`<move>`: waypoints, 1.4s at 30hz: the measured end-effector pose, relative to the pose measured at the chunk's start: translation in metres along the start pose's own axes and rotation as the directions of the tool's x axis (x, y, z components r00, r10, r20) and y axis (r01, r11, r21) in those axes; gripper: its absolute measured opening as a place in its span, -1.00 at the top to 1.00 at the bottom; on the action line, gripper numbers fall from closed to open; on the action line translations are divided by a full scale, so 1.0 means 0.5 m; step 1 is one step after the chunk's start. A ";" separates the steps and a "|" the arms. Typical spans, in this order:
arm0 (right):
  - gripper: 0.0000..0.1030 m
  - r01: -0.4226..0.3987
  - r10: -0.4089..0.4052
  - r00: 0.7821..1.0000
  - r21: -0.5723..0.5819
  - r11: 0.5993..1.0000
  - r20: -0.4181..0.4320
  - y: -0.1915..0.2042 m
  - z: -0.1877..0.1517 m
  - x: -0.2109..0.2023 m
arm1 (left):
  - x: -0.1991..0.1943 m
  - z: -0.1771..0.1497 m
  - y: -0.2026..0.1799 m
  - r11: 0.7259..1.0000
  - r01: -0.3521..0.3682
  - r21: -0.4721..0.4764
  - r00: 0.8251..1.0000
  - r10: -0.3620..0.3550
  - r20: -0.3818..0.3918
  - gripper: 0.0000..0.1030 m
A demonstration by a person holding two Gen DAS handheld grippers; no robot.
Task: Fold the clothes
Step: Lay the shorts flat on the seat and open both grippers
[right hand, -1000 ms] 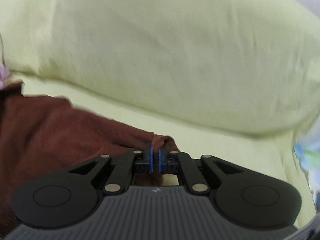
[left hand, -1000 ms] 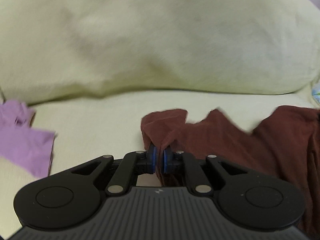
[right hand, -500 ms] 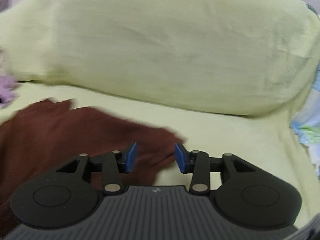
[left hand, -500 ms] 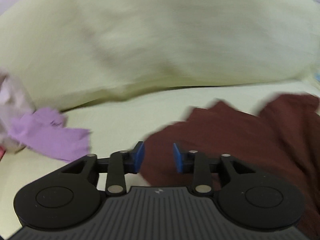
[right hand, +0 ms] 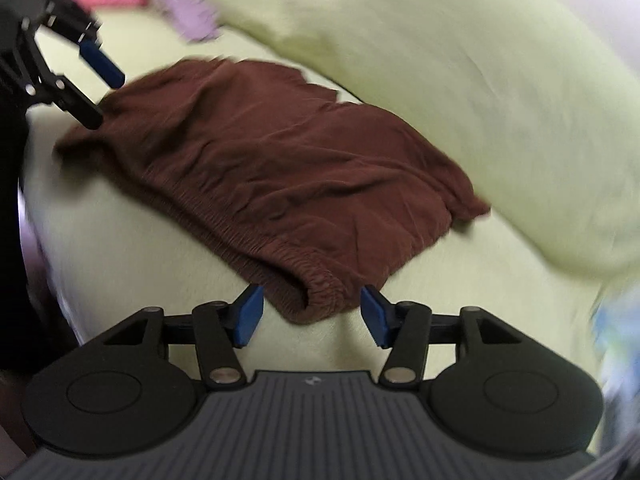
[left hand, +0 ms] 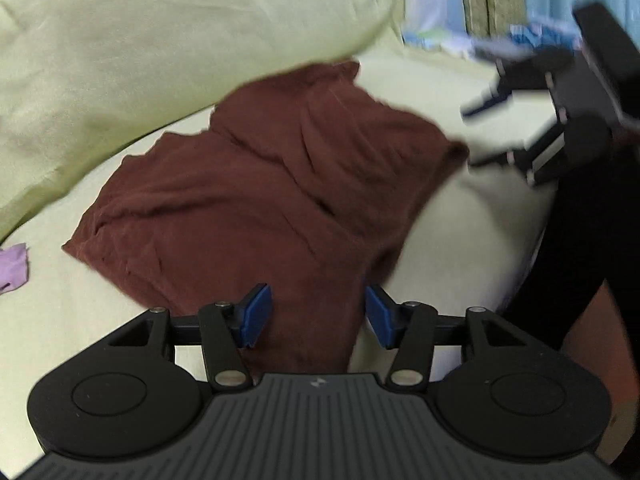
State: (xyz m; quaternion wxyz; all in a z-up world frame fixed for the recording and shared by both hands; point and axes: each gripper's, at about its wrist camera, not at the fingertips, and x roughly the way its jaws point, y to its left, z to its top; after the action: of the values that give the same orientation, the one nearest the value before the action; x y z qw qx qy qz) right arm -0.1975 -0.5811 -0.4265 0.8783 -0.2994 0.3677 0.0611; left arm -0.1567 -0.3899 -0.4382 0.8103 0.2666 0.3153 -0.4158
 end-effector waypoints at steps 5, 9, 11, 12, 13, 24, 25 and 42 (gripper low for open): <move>0.15 0.034 -0.042 0.999 -0.358 0.933 -0.014 0.047 -0.008 0.014 | 0.023 0.001 -0.047 0.985 -0.080 0.152 0.994 0.091 -0.063 -0.09; 0.15 0.085 -0.091 0.996 -0.481 0.873 0.011 0.067 -0.022 0.036 | 0.047 -0.001 -0.068 0.962 -0.133 0.239 0.984 0.157 -0.086 -0.08; 0.15 0.107 -0.100 0.994 -0.495 0.862 0.039 0.070 -0.021 0.044 | 0.060 -0.001 -0.069 0.957 -0.146 0.250 0.981 0.173 -0.091 -0.03; 0.17 0.115 -0.102 0.993 -0.506 0.855 0.053 0.072 -0.021 0.048 | 0.067 0.000 -0.065 0.957 -0.147 0.248 0.980 0.174 -0.094 0.09; 0.20 0.125 -0.105 0.992 -0.517 0.847 0.068 0.075 -0.020 0.052 | 0.072 0.004 -0.060 0.961 -0.145 0.236 0.981 0.172 -0.095 0.15; 0.82 0.023 -0.018 1.000 -0.522 0.853 0.015 0.058 -0.006 0.012 | 0.027 0.023 -0.037 0.959 -0.034 0.283 0.981 0.086 -0.175 0.40; 0.82 -0.008 0.011 1.000 -0.519 0.855 0.002 0.060 -0.001 -0.012 | 0.026 0.020 -0.040 0.958 -0.021 0.287 0.979 0.078 -0.189 0.40; 0.16 -0.140 0.146 0.988 -0.113 0.984 0.047 0.016 0.001 -0.151 | -0.073 0.053 0.051 0.993 0.063 0.099 0.993 -0.052 -0.105 0.07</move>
State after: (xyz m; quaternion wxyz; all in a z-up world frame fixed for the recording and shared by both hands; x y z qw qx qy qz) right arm -0.2544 -0.5656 -0.3788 0.8636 -0.3183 0.3601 0.1523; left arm -0.1443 -0.3767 -0.3897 0.7661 0.3194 0.3423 -0.4404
